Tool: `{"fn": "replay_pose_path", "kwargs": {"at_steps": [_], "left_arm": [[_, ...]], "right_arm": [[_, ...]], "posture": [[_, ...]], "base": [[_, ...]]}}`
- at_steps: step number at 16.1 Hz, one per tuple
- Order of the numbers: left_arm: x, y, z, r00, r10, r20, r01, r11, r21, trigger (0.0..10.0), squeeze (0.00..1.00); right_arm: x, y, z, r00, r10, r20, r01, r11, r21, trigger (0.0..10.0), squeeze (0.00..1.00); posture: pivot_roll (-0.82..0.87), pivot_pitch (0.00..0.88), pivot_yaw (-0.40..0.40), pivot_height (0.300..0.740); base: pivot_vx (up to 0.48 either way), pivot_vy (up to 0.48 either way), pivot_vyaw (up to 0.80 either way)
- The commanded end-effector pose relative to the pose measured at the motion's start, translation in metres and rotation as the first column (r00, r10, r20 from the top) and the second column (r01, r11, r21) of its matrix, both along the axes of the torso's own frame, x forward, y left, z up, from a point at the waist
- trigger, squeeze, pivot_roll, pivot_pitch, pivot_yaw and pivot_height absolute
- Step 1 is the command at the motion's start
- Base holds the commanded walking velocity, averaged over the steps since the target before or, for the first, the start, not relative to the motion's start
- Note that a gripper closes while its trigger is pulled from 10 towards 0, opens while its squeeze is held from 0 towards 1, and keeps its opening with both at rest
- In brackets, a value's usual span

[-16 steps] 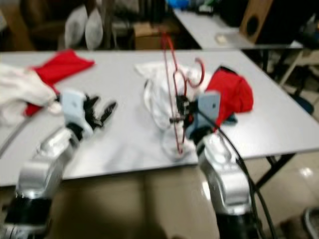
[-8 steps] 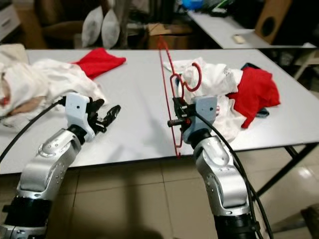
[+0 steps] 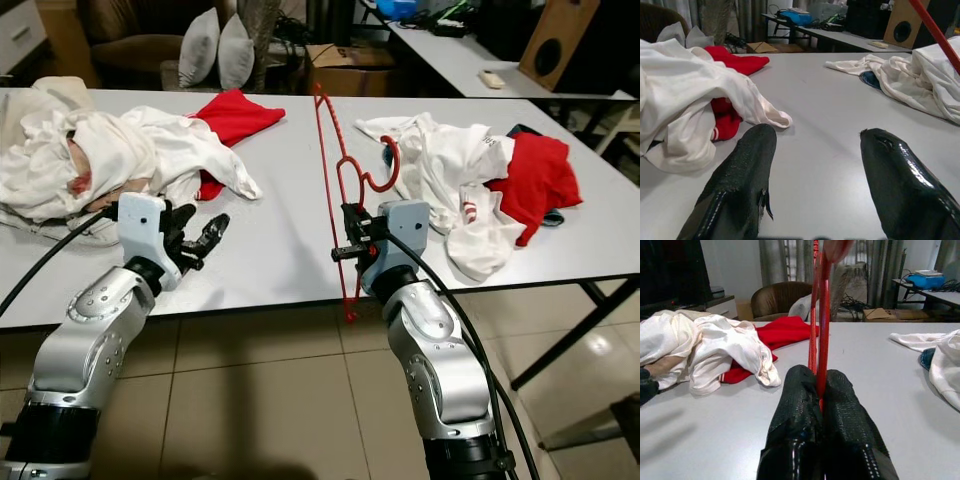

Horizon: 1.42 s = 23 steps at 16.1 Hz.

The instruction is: Hang hanger

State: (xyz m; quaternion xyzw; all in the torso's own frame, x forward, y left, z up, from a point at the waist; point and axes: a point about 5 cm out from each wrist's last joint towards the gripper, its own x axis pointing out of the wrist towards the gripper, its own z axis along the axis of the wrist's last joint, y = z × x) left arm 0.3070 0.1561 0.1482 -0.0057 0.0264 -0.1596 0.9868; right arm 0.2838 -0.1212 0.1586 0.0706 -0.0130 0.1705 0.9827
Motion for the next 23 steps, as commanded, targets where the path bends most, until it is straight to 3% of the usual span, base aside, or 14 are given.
{"fn": "replay_pose_path", "kwargs": {"at_steps": [1,4,7,10,14,16,20,23], "left_arm": [[0.004,-0.005,0.006,1.000,-0.002,0.013,0.002,1.000,-0.008,10.0,0.00],[-0.001,-0.001,0.000,1.000,-0.001,0.002,0.001,0.999,0.032,10.0,0.00],[0.002,0.003,0.003,0.999,0.028,0.027,-0.029,0.999,0.015,10.0,0.00],[-0.005,0.007,-0.001,1.000,0.009,0.018,-0.009,0.999,0.035,10.0,0.00],[-0.003,0.009,0.000,0.999,0.024,0.024,-0.025,0.999,0.037,10.0,0.00],[-0.005,0.009,-0.003,1.000,0.018,0.017,-0.019,0.999,0.043,10.0,0.00],[0.000,0.007,-0.003,1.000,0.016,0.018,-0.017,0.999,0.043,10.0,0.00],[0.000,0.009,-0.003,0.999,0.023,0.022,-0.024,0.999,0.040,10.0,0.00]], "right_arm": [[0.002,-0.007,0.003,1.000,-0.017,0.012,0.017,1.000,-0.019,10.0,0.00],[0.001,-0.009,-0.005,0.998,-0.053,-0.024,0.054,0.999,0.008,10.0,0.00],[0.001,-0.003,-0.012,0.998,-0.021,-0.058,0.016,0.996,-0.086,10.0,0.00],[-0.003,-0.001,-0.016,0.998,0.018,-0.065,-0.025,0.995,-0.096,10.0,0.00],[-0.003,0.002,-0.016,0.997,0.051,-0.060,-0.059,0.989,-0.139,10.0,0.00],[-0.003,-0.005,-0.018,0.997,-0.018,-0.074,0.013,0.997,-0.077,10.0,0.00],[0.001,-0.008,-0.015,0.997,-0.018,-0.073,0.011,0.995,-0.098,10.0,0.00],[-0.002,-0.009,-0.017,0.996,-0.033,-0.087,0.028,0.998,-0.059,10.0,0.00]], "posture": [[-0.13,0.000,-0.047,0.740],[-0.12,0.000,-0.054,0.740],[-0.13,0.000,-0.053,0.740],[-0.12,0.000,-0.062,0.740],[-0.13,0.000,-0.058,0.740],[-0.13,0.000,-0.060,0.740],[-0.14,0.000,-0.053,0.740],[-0.14,0.000,-0.046,0.740]], "base": [[0.000,0.000,0.00],[0.000,0.000,0.00],[0.186,0.000,0.00],[0.321,0.000,0.00],[0.361,0.000,0.24],[0.360,0.000,0.00],[0.363,0.000,0.00],[0.243,0.000,0.00]]}}
